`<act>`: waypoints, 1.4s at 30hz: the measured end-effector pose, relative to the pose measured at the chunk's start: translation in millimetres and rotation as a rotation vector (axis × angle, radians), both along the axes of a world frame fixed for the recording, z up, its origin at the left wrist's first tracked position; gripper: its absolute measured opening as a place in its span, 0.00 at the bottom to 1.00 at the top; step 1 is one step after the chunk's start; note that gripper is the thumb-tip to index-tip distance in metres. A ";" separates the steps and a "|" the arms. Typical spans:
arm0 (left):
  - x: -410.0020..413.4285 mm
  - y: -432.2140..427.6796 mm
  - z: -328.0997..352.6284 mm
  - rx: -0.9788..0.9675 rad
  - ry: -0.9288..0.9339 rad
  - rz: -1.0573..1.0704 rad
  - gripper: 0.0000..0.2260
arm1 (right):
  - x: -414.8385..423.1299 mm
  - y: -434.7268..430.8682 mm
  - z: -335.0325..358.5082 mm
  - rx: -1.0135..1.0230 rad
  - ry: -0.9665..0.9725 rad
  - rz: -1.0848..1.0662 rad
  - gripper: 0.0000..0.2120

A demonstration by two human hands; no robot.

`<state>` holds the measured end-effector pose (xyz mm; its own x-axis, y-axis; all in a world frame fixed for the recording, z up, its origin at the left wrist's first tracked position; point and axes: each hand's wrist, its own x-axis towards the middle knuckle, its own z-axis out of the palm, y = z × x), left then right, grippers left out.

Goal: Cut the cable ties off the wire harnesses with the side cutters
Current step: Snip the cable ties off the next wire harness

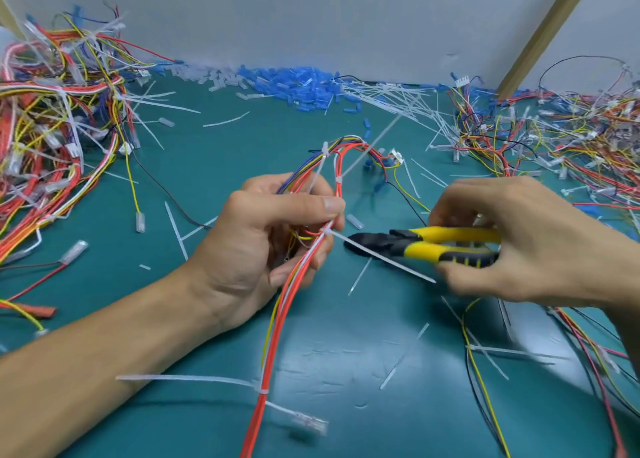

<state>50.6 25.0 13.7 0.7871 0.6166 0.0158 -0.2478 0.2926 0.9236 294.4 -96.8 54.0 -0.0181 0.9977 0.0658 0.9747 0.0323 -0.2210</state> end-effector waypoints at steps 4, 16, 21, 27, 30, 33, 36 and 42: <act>0.7 0.6 -0.7 -0.007 -0.040 0.052 0.06 | 0.1 2.4 -1.4 0.057 0.276 -0.096 0.09; 0.0 2.1 -1.2 -0.033 -0.044 0.029 0.07 | -23.2 7.2 -14.0 0.426 0.252 -0.016 0.14; -0.6 1.2 -1.0 -0.020 -0.058 -0.003 0.06 | -33.1 8.7 -18.1 0.439 0.138 -0.053 0.16; -0.3 -0.3 -0.4 -0.012 -0.068 -0.030 0.06 | -33.2 9.8 -18.5 0.462 0.138 -0.097 0.17; 0.0 -1.0 -1.0 0.018 -0.060 -0.053 0.06 | -33.0 10.7 -19.2 0.452 0.161 -0.093 0.17; 0.2 -1.9 -1.0 0.031 -0.053 -0.049 0.07 | -34.1 11.1 -20.5 0.449 0.179 -0.083 0.17; 0.6 -2.0 -1.4 0.035 -0.045 -0.003 0.06 | -34.5 10.7 -20.4 0.450 0.214 -0.088 0.16; 2.2 -4.6 -1.7 0.096 0.001 -0.062 0.09 | -37.2 10.5 -22.6 0.427 0.223 -0.067 0.16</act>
<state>52.8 20.4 12.0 0.8235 0.5628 0.0715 -0.2312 0.2178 0.9482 257.2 -86.3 31.4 0.1059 0.8793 0.4643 0.9083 0.1045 -0.4050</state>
